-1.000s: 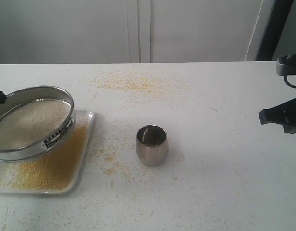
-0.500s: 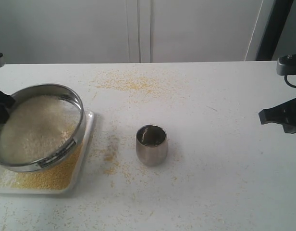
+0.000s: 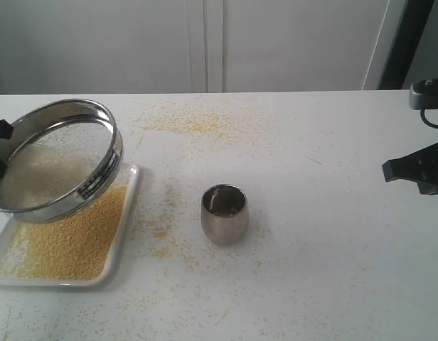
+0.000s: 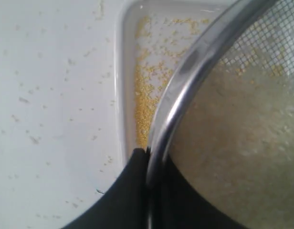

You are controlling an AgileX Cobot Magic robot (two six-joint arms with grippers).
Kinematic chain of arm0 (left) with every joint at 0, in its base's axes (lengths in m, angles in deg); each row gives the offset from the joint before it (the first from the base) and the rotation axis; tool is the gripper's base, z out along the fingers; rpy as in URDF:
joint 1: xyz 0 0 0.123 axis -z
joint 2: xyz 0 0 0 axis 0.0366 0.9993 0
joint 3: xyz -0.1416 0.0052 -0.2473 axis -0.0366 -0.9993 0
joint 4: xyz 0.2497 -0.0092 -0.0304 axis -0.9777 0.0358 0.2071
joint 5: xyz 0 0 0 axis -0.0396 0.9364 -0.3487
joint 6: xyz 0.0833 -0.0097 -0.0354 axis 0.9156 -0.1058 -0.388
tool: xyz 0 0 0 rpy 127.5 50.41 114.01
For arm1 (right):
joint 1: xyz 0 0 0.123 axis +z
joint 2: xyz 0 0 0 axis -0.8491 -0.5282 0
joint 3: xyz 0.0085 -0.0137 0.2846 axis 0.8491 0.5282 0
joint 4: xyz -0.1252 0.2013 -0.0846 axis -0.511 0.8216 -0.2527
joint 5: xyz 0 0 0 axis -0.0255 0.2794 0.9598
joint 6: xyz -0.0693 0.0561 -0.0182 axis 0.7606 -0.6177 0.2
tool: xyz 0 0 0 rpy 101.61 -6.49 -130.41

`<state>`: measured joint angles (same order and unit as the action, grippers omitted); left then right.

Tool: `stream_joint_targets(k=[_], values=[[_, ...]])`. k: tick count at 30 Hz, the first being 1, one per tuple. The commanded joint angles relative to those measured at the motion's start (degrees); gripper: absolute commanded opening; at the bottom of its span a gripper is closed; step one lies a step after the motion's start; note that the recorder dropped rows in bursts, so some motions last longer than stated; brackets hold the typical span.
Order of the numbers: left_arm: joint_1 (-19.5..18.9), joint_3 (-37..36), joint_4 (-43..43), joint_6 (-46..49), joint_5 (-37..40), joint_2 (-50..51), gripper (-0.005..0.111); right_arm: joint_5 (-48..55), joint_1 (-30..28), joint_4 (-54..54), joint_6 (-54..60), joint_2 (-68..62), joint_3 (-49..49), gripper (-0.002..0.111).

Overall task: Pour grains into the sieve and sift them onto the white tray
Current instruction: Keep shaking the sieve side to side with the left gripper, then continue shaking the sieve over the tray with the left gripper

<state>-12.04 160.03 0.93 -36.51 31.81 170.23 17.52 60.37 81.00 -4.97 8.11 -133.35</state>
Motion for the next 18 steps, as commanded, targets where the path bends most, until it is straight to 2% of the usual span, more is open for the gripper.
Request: stream_joint_targets(k=[1, 2, 4, 5, 6, 7, 8, 9, 10, 12, 14, 15, 16, 18], values=[[2.0, 0.3, 1.0, 16.8, 10.1, -0.8, 0.000, -0.6, -0.6, -0.2, 0.0, 0.4, 0.0, 0.000], [1.7, 0.3, -4.0, 1.3, 5.8, -0.8, 0.000, -0.6, -0.6, -0.2, 0.0, 0.4, 0.0, 0.000], [0.6, 0.3, -9.7, -18.5, 3.6, -0.8, 0.000, -0.6, -0.6, -0.2, 0.0, 0.4, 0.0, 0.000], [0.5, 0.3, -9.1, -19.7, 4.1, -0.8, 0.000, -0.6, -0.6, -0.2, 0.0, 0.4, 0.0, 0.000], [1.2, 0.3, -7.0, -14.8, 4.7, -0.8, 0.000, -0.6, -0.6, -0.2, 0.0, 0.4, 0.0, 0.000], [2.1, 0.3, -5.1, -5.1, 5.6, -0.8, 0.000, -0.7, -0.6, -0.2, 0.0, 0.4, 0.0, 0.000], [3.6, 0.3, -3.3, 9.2, 8.3, -0.8, 0.000, -0.7, -0.6, -0.2, 0.0, 0.4, 0.0, 0.000], [4.5, 0.3, -4.4, 15.0, 11.9, -0.8, 0.000, -0.7, -0.6, -0.2, 0.0, 0.4, 0.0, 0.000], [5.4, 0.3, -7.3, 13.7, 12.5, -0.8, 0.000, -0.8, -0.6, -0.2, 0.0, 0.4, 0.0, 0.000], [5.7, 0.3, -21.8, -9.7, 9.5, -0.8, 0.000, -0.8, -0.6, -0.2, 0.0, 0.4, 0.0, 0.000], [5.5, 0.3, -34.9, -28.8, 12.3, -0.8, 0.000, -0.8, -0.6, -0.2, 0.0, 0.4, 0.0, 0.000], [5.5, 0.3, -36.5, -27.9, 13.8, -0.8, 0.000, -0.8, -0.6, -0.2, 0.0, 0.4, 0.0, 0.000], [5.6, 0.8, -33.9, -21.4, 15.7, -0.8, 0.000, -0.8, -0.6, -0.1, 0.0, 0.4, 0.0, 0.000], [5.6, 2.1, -30.2, -20.1, 17.6, -0.8, 0.000, -0.8, -0.6, -0.1, 0.0, 0.4, 0.0, 0.000]])
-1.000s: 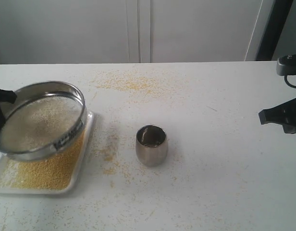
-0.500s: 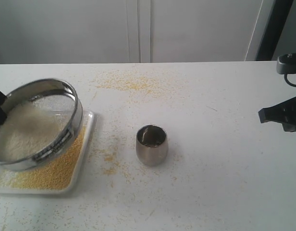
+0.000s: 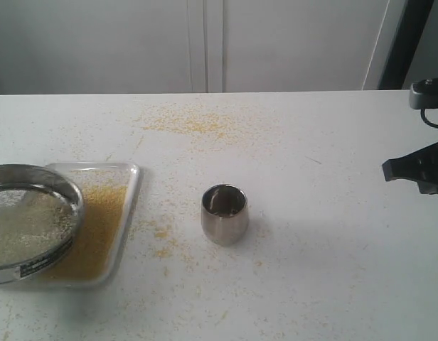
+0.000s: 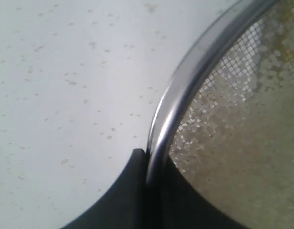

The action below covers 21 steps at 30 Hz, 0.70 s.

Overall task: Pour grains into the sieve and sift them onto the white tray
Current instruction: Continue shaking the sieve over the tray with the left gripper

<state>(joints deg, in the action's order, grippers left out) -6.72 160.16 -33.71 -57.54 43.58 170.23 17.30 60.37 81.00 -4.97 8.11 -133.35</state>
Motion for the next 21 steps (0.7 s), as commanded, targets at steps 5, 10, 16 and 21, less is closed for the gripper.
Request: stream_joint_targets(k=[5, 10, 16, 21], values=[[0.2, 4.9, 24.1, 8.7, 1.9, -1.1, 0.000, -0.6, -0.6, -0.1, 0.0, 0.4, 0.0, 0.000], [0.7, 4.8, 27.7, 13.9, 0.2, -0.8, 0.000, -0.6, -0.6, -0.1, 0.0, 0.4, 0.0, 0.000], [-1.4, 3.9, 35.7, 23.0, 2.4, -1.0, 0.000, -0.8, -0.6, -0.1, 0.0, 0.4, 0.0, 0.000], [-6.1, 4.2, 14.9, -0.3, 2.1, -1.0, 0.000, -1.3, -0.6, -0.1, 0.0, 0.4, 0.0, 0.000]])
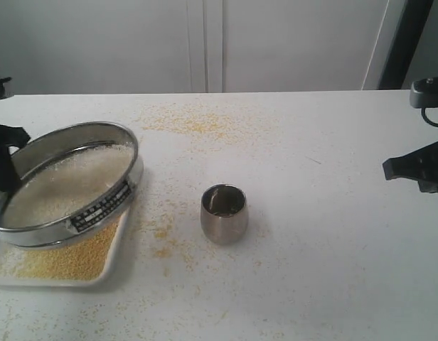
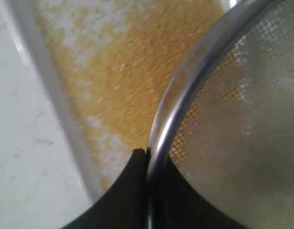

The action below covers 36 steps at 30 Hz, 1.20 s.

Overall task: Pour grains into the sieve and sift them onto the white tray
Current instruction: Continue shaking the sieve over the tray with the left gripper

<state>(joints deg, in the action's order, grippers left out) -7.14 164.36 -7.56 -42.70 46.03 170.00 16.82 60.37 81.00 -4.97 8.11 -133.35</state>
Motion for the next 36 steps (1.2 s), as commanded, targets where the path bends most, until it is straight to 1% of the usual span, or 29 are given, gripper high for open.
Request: stream_joint_targets(k=[1, 2, 3, 4, 5, 7, 8, 9, 11, 13, 14, 15, 18, 19, 20, 21, 23, 24, 25, 26, 27, 28, 29, 30, 31, 32, 34, 35, 36], values=[[-5.0, 0.0, -7.4, -9.9, -0.7, -0.7, 0.000, -1.0, -0.6, -0.1, 0.0, 0.4, 0.0, 0.000], [-3.9, 0.0, -1.8, -0.3, -0.3, -0.7, 0.000, -1.1, -0.6, -0.1, 0.0, 0.4, 0.0, 0.000], [-1.6, 0.0, 4.6, 12.5, 1.9, -0.8, 0.000, -1.1, -0.6, -0.1, 0.0, 0.4, 0.0, 0.000], [-1.1, 0.0, 4.4, 13.3, 1.8, -1.1, 0.000, -1.1, -0.6, -0.1, 0.0, 0.4, 0.0, 0.000], [-1.7, 0.0, -3.8, 1.0, -1.5, -1.3, 0.000, -1.2, -0.6, -0.1, 0.0, 0.4, 0.0, 0.000], [-3.8, 0.0, -14.9, -15.2, -2.5, -1.3, 0.000, -1.2, -0.6, -0.1, 0.0, 0.4, 0.0, 0.000], [-4.4, 0.0, -16.7, -17.7, -2.1, -1.3, 0.000, -1.2, -0.6, -0.1, 0.0, 0.4, 0.0, 0.000], [-4.5, 0.0, -16.5, -16.1, -2.0, -1.3, 0.000, -1.2, -0.6, -0.1, 0.0, 0.4, 0.0, 0.000], [-3.3, 0.0, -11.4, -6.4, -2.3, -1.3, 0.000, -1.0, -0.6, -0.1, 0.0, 0.4, 0.0, 0.000], [-1.3, 0.0, -1.7, 8.9, -0.8, -1.3, 0.000, -1.0, -0.6, -0.1, 0.0, 0.4, 0.0, 0.000], [-0.8, 0.0, -0.2, 13.0, 0.3, -1.3, 0.000, -1.0, -0.6, -0.1, 0.0, 0.4, 0.0, 0.000], [-0.8, 0.0, -0.7, 10.4, -0.1, -1.3, 0.000, -1.0, -0.6, -0.1, 0.0, 0.4, 0.0, 0.000], [-3.4, 0.0, -8.2, -11.5, -3.7, -1.3, 0.000, -1.0, -0.6, -0.1, 0.0, 0.4, 0.0, 0.000], [-4.5, -0.2, -8.0, -15.2, -4.0, -1.3, 0.000, -1.0, -0.6, -0.1, 0.0, 0.4, 0.0, 0.000], [-5.2, -0.6, -5.9, -15.0, -4.4, -1.3, 0.000, -1.0, -0.6, -0.1, 0.0, 0.4, 0.0, 0.000], [-5.1, -0.8, -1.7, -10.5, -4.9, -1.3, 0.000, -1.0, -0.6, -0.1, 0.0, 0.4, 0.0, 0.000], [-3.9, -1.4, 10.7, 8.4, -4.2, -1.3, 0.000, -1.0, -0.6, -0.1, 0.0, 0.4, 0.0, 0.000], [-3.4, -1.7, 14.2, 18.5, -2.1, -1.3, 0.000, -1.0, -0.6, -0.1, 0.0, 0.4, 0.0, 0.000], [-3.1, -1.8, 13.0, 19.8, -1.2, -1.3, 0.000, -1.0, -0.6, -0.1, 0.0, 0.4, 0.0, 0.000], [-3.1, -1.8, 9.2, 12.8, -3.1, -1.3, 0.000, -1.2, -0.6, -0.1, 0.0, 0.4, 0.0, 0.000], [-3.8, -1.8, 1.8, 0.7, -5.4, -1.5, 0.000, -1.2, -0.6, -0.1, 0.0, 0.4, 0.0, 0.000], [-4.8, -1.8, -5.7, -11.9, -5.9, -1.6, 0.000, -1.2, -0.6, -0.1, 0.0, 0.4, 0.0, 0.000], [-5.3, -1.8, -9.7, -17.5, -5.5, -1.6, 0.000, -1.1, -0.6, -0.1, 0.0, 0.4, 0.0, 0.000], [-5.3, -1.8, -10.5, -16.1, -5.3, -1.6, 0.000, -1.1, -0.6, -0.1, 0.0, 0.4, 0.0, 0.000], [-4.9, -1.8, -7.5, -7.8, -5.3, -1.6, 0.000, -1.1, -0.6, -0.1, 0.0, 0.4, 0.0, 0.000], [-4.4, -1.8, -1.8, 1.3, -4.9, -1.6, 0.000, -1.1, -0.6, -0.1, 0.0, 0.4, 0.0, 0.000], [-3.2, -1.8, 11.7, 25.0, -0.3, -1.6, 0.000, -1.1, -0.6, -0.1, 0.0, 0.4, 0.0, 0.000], [-2.9, -1.8, 14.2, 29.2, 1.0, -1.5, 0.000, -1.1, -0.6, -0.1, 0.0, 0.4, 0.0, 0.000], [-2.9, -1.8, 13.6, 23.9, -1.6, -1.5, 0.000, -1.1, -0.6, -0.1, 0.0, 0.4, 0.0, 0.000]])
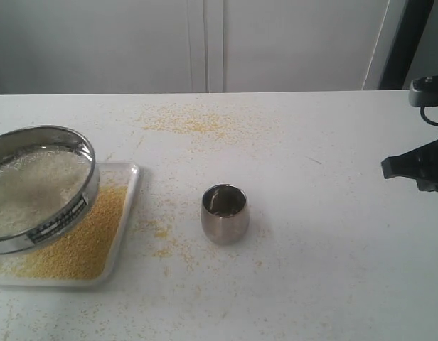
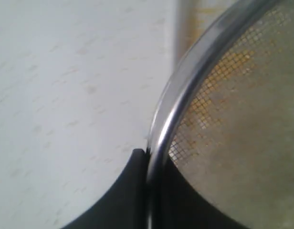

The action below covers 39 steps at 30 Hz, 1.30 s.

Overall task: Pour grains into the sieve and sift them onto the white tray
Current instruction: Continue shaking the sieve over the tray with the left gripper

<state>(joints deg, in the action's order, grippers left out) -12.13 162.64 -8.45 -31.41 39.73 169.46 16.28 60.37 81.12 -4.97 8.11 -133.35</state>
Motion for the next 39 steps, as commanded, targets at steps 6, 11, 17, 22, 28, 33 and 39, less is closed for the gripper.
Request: stream_joint_targets(k=[6, 11, 17, 22, 28, 33, 39], values=[[3.0, -0.4, -8.1, -22.9, -1.8, -0.9, 0.000, -0.5, -0.6, -0.2, 0.0, 0.4, 0.0, 0.000], [4.5, -0.4, 6.9, 8.1, 2.5, -0.9, 0.000, -0.6, -0.6, -0.2, 0.0, 0.4, 0.0, 0.000], [4.8, -0.6, -7.0, -15.1, -1.0, -0.9, 0.000, -0.6, -0.6, -0.1, 0.0, 0.4, 0.0, 0.000], [5.0, -0.4, -1.5, 0.1, 2.3, -0.9, 0.000, -0.6, -0.6, -0.1, 0.0, 0.4, 0.0, 0.000], [4.8, -0.5, 2.2, -4.6, 3.6, -0.7, 0.000, -0.6, -0.6, -0.1, 0.0, 0.4, 0.0, 0.000], [3.7, -0.2, 0.2, -17.4, 1.4, -0.8, 0.000, -0.5, -0.6, -0.1, 0.0, 0.4, 0.0, 0.000], [2.9, -0.6, 12.4, 3.2, 10.6, 0.9, 0.000, -0.5, -0.6, -0.1, 0.0, 0.4, 0.0, 0.000]])
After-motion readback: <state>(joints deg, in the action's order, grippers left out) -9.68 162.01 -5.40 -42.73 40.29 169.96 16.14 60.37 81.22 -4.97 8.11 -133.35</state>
